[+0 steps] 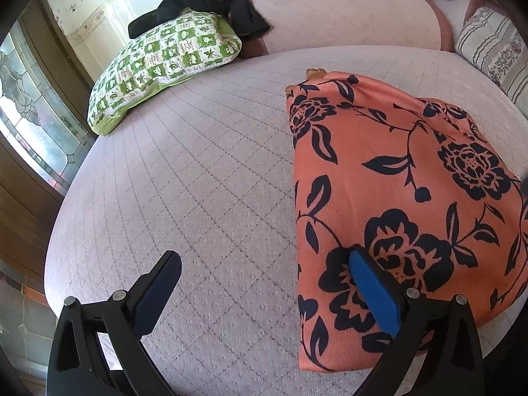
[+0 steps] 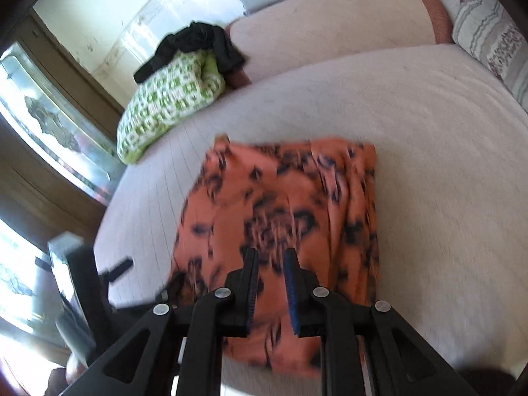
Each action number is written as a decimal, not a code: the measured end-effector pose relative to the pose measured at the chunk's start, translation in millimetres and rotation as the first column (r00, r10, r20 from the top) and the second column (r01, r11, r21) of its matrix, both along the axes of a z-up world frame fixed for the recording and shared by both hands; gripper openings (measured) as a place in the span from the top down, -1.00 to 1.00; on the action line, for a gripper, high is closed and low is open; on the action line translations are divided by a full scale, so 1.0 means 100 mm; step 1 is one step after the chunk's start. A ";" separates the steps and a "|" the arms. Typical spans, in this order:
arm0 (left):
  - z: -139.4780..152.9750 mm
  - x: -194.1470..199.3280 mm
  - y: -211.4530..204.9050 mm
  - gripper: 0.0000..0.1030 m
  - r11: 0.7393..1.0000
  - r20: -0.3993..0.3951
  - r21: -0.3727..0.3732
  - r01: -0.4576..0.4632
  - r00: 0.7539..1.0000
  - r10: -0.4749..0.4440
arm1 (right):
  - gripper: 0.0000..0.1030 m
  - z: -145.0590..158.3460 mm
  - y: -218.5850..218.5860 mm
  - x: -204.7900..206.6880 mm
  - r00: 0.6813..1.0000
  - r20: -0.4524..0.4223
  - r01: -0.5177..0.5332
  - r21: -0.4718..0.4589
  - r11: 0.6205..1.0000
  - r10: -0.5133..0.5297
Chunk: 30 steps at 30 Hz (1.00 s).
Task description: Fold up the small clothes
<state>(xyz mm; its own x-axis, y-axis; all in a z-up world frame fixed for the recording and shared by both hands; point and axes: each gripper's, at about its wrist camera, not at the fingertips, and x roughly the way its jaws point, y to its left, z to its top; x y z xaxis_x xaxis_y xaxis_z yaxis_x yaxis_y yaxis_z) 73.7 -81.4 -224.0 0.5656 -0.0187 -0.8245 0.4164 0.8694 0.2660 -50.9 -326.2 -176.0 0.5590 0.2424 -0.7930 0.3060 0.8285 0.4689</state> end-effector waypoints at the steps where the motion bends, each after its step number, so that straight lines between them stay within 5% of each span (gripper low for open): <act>1: 0.00 0.00 0.01 -0.97 1.000 0.001 0.000 0.001 1.000 -0.001 | 0.64 -0.07 0.05 0.01 1.000 -0.028 -0.006 0.003 1.000 0.006; 5: -0.01 -0.02 0.02 -0.97 1.000 0.001 0.002 0.004 1.000 -0.004 | 0.69 -0.43 0.09 0.05 0.996 -0.083 -0.023 0.018 1.000 0.024; 23: -0.06 0.04 0.11 -0.97 0.999 -0.027 -0.045 0.002 1.000 -0.004 | 0.76 -0.59 -0.08 0.09 0.993 -0.116 -0.006 0.103 0.995 0.018; 30: -0.09 0.07 0.10 -0.99 0.999 -0.045 -0.045 -0.008 0.999 0.006 | 0.77 -0.56 -0.01 0.22 0.988 -0.155 -0.008 0.044 0.999 0.014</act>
<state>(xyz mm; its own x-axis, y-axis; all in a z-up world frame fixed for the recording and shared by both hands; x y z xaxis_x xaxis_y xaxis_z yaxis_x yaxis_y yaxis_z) 80.9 -71.0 -233.3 0.5282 -0.0528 -0.8475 0.4206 0.8833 0.2071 -29.0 -327.4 -231.9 0.4267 0.2840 -0.8587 0.3691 0.8121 0.4520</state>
